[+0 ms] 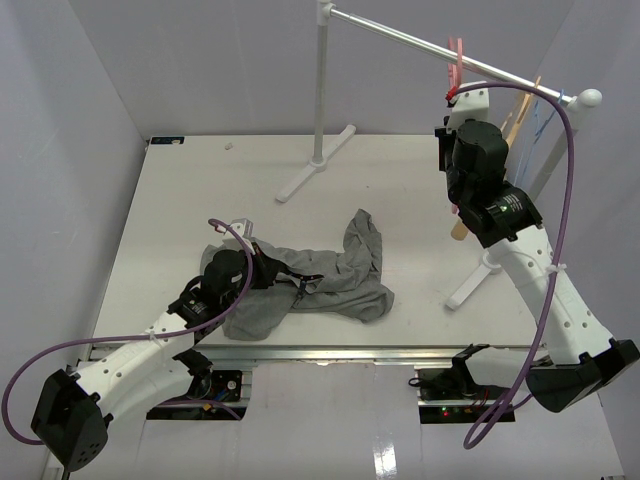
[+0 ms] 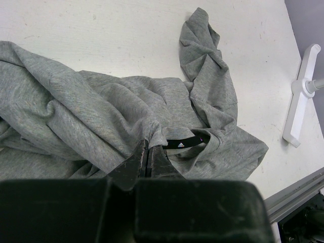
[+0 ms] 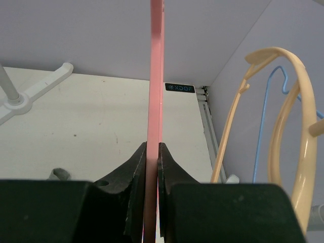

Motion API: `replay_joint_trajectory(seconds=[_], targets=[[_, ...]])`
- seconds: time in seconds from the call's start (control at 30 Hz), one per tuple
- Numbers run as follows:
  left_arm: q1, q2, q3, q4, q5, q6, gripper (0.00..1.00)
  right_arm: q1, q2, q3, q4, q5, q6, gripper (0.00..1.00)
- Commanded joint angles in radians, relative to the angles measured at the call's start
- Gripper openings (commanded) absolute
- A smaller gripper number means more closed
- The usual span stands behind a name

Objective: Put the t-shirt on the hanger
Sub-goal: Pick up the hanger from the clothesline.

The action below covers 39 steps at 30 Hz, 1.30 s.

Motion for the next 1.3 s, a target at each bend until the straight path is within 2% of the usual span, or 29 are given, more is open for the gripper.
replay_joint_trajectory(seconds=[0.0, 0.4, 0.67, 0.8, 0.87, 1.03, 1.1, 1.27], targets=[[-0.004, -0.012, -0.001, 0.003, -0.014, 0.003, 0.0, 0.001, -0.038, 0.039, 0.08, -0.053, -0.041, 0.08], [-0.005, -0.024, -0.002, 0.001, -0.008, 0.002, 0.0, 0.001, -0.06, 0.004, 0.163, -0.152, -0.075, 0.08], [-0.005, -0.011, 0.002, -0.011, -0.062, -0.043, 0.0, 0.003, -0.111, -0.079, 0.077, -0.27, 0.013, 0.08], [-0.005, 0.043, 0.048, -0.025, -0.079, -0.064, 0.0, 0.008, -0.106, -0.105, 0.031, -0.347, 0.045, 0.08], [0.003, 0.09, 0.087, -0.076, -0.105, -0.092, 0.0, 0.054, -0.105, -0.164, 0.037, -0.365, 0.075, 0.08], [0.087, 0.139, 0.141, -0.062, 0.001, -0.127, 0.0, 0.155, -0.132, -0.263, 0.012, -0.309, 0.109, 0.08], [0.126, 0.195, 0.171, -0.061, 0.058, -0.114, 0.0, 0.172, -0.171, -0.315, -0.01, -0.354, 0.12, 0.08], [0.221, 0.27, 0.234, -0.08, 0.07, -0.069, 0.0, 0.233, -0.27, -0.42, -0.04, -0.514, 0.146, 0.08]])
